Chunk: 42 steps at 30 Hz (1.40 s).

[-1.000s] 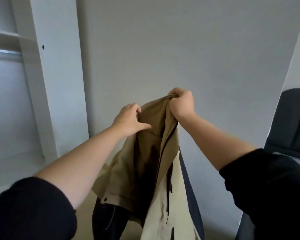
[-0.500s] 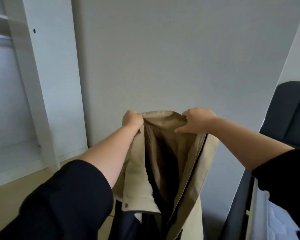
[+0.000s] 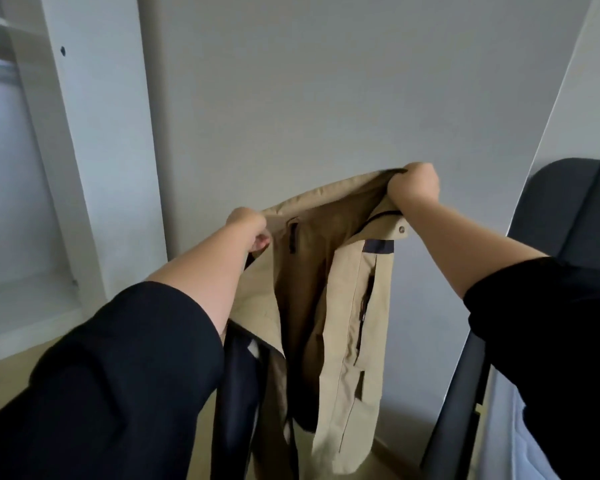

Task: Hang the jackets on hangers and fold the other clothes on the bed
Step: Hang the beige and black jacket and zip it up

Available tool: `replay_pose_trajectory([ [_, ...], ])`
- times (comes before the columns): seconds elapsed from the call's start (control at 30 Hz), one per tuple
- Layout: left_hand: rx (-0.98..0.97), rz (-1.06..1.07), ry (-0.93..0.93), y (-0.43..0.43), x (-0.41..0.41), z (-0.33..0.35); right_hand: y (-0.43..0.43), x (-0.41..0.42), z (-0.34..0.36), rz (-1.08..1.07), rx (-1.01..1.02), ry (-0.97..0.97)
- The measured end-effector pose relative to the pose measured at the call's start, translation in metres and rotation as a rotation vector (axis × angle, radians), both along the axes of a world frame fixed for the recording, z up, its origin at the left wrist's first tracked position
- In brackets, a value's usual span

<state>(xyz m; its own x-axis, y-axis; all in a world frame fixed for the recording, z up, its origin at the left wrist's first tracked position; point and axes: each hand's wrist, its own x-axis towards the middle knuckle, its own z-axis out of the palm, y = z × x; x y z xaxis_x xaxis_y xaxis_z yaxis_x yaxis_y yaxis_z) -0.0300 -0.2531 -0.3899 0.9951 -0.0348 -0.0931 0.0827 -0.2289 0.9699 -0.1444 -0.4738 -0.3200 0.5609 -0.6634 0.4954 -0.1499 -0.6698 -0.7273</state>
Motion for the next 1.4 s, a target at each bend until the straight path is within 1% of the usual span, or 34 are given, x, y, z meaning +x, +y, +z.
replay_pose_trajectory([
  [0.03, -0.264, 0.016, 0.017, -0.003, -0.002, 0.011, -0.001, -0.001, -0.003, 0.008, 0.024, -0.009],
  [0.07, -0.462, 0.063, -0.031, -0.005, -0.004, 0.023, -0.002, -0.001, -0.005, 0.02, 0.038, -0.044],
  [0.1, -0.567, 0.11, -0.134, -0.006, -0.004, 0.034, -0.004, -0.002, -0.005, 0.027, 0.035, -0.093],
  [0.13, -0.57, 0.128, -0.269, -0.006, -0.006, 0.043, -0.006, -0.003, -0.004, 0.029, 0.032, -0.138],
  [0.17, -0.464, 0.099, -0.372, -0.006, -0.01, 0.049, -0.01, -0.003, -0.002, 0.027, 0.045, -0.154],
  [0.2, -0.325, 0.039, -0.416, -0.005, -0.014, 0.051, -0.015, -0.004, 0.0, 0.023, 0.089, -0.128],
  [0.23, -0.21, -0.041, -0.362, -0.005, -0.021, 0.051, -0.02, -0.005, 0.0, 0.022, 0.156, -0.068],
  [0.27, -0.14, -0.121, -0.268, -0.007, -0.027, 0.049, -0.023, -0.007, -0.002, 0.026, 0.228, -0.001],
  [0.3, -0.124, -0.162, -0.192, -0.009, -0.03, 0.046, -0.026, -0.01, -0.003, 0.026, 0.262, 0.037],
  [0.33, -0.137, -0.169, -0.148, -0.013, -0.033, 0.044, -0.027, -0.012, -0.005, 0.028, 0.266, 0.034],
  [0.4, -0.198, -0.165, -0.153, -0.021, -0.036, 0.039, -0.029, -0.016, -0.009, 0.052, 0.24, -0.051],
  [0.47, -0.225, -0.184, -0.235, -0.033, -0.041, 0.036, -0.029, -0.025, -0.004, 0.081, 0.221, -0.123],
  [0.53, -0.201, -0.197, -0.312, -0.048, -0.046, 0.04, -0.03, -0.036, 0.005, 0.078, 0.176, -0.153],
  [0.67, -0.178, -0.178, -0.407, -0.074, -0.079, 0.074, -0.027, -0.064, 0.03, 0.025, -0.022, -0.175],
  [0.77, -0.142, -0.176, -0.526, -0.09, -0.123, 0.099, -0.029, -0.099, 0.052, -0.016, -0.193, -0.191],
  [0.87, -0.221, -0.214, -0.611, -0.109, -0.166, 0.128, -0.036, -0.142, 0.081, -0.088, -0.374, -0.212],
  [1.0, -0.359, -0.325, -0.679, -0.137, -0.231, 0.167, -0.044, -0.213, 0.109, -0.163, -0.547, -0.3],
  [1.2, -0.494, -0.477, -0.756, -0.179, -0.329, 0.195, -0.062, -0.318, 0.131, -0.362, -0.797, -0.44],
  [1.3, -0.509, -0.56, -0.781, -0.205, -0.362, 0.192, -0.081, -0.355, 0.129, -0.496, -0.853, -0.462],
  [1.4, -0.421, -0.617, -0.713, -0.239, -0.38, 0.158, -0.106, -0.374, 0.105, -0.575, -0.817, -0.379],
])
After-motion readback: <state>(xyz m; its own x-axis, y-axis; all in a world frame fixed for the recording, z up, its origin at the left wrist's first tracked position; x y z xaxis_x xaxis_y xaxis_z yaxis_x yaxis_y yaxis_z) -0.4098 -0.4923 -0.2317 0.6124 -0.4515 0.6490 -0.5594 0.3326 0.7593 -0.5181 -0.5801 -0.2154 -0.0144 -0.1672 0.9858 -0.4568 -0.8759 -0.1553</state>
